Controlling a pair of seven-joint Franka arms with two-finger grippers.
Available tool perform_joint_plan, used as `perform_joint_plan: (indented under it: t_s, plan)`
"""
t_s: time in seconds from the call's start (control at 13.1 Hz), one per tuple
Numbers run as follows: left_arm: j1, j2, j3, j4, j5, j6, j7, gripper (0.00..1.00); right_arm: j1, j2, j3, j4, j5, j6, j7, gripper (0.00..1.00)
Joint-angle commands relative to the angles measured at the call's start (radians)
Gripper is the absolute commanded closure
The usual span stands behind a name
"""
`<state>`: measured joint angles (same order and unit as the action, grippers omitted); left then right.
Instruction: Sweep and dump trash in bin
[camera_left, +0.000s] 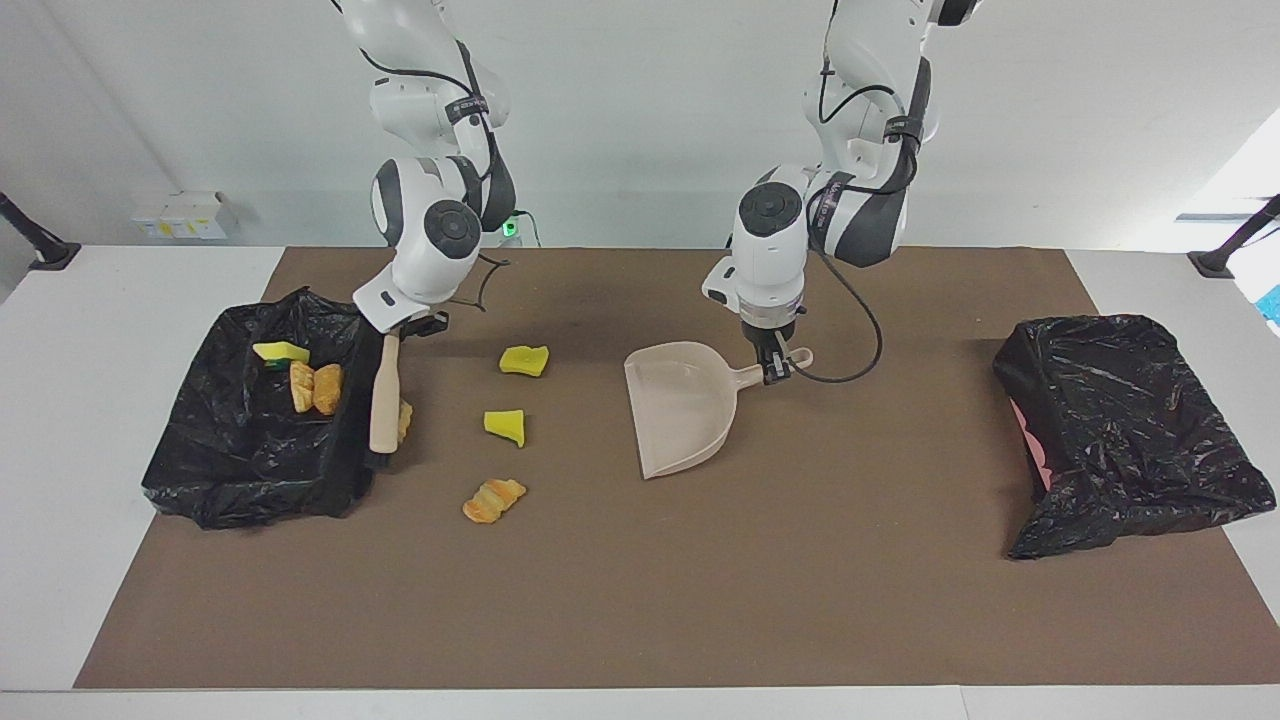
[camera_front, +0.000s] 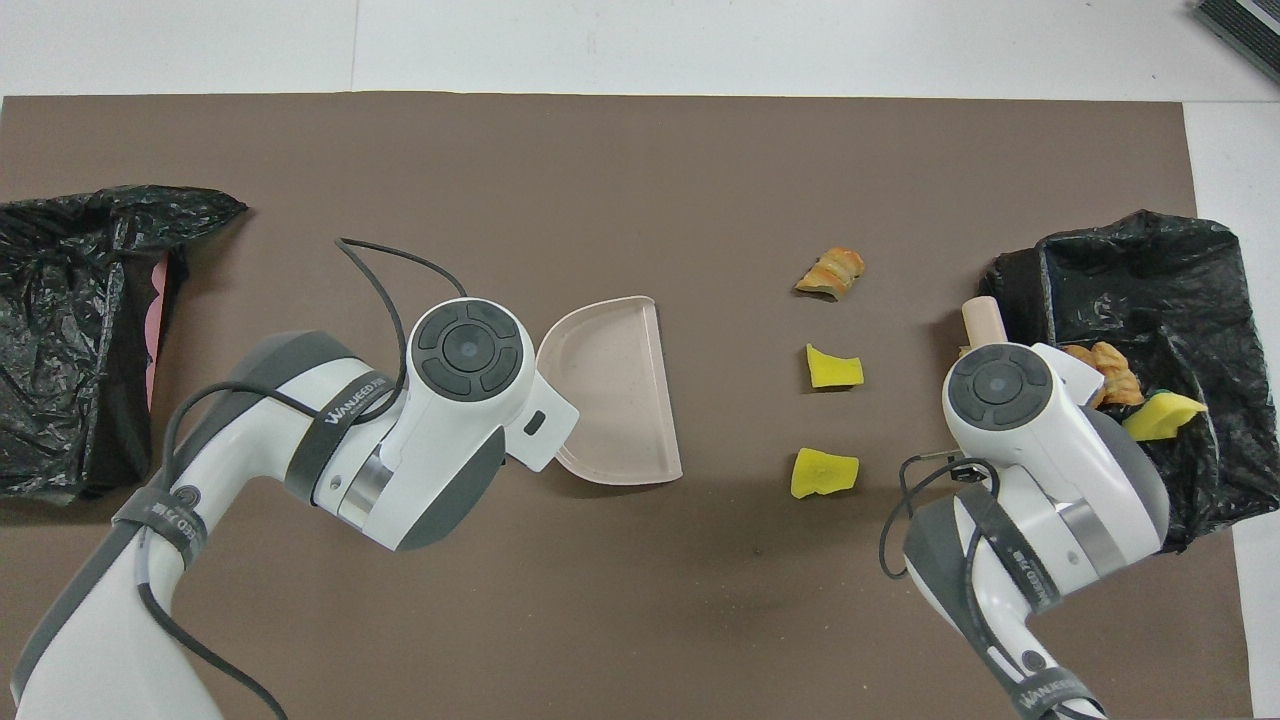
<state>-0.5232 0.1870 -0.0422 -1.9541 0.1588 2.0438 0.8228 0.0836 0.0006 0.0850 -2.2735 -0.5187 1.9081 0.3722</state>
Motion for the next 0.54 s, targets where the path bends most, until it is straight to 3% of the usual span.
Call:
perform_joint_plan:
  t_s: [0.0, 0.46]
  plan:
    - [-0.015, -0.034, 0.01, -0.048, 0.019, 0.024, -0.062, 1.0, -0.013, 0.012, 0.016, 0.012, 0.014, 0.009, -0.019, 1.0]
    - [-0.018, -0.047, 0.009, -0.072, 0.019, 0.026, -0.085, 1.0, 0.093, 0.018, 0.021, 0.039, 0.408, -0.001, -0.079, 1.0]
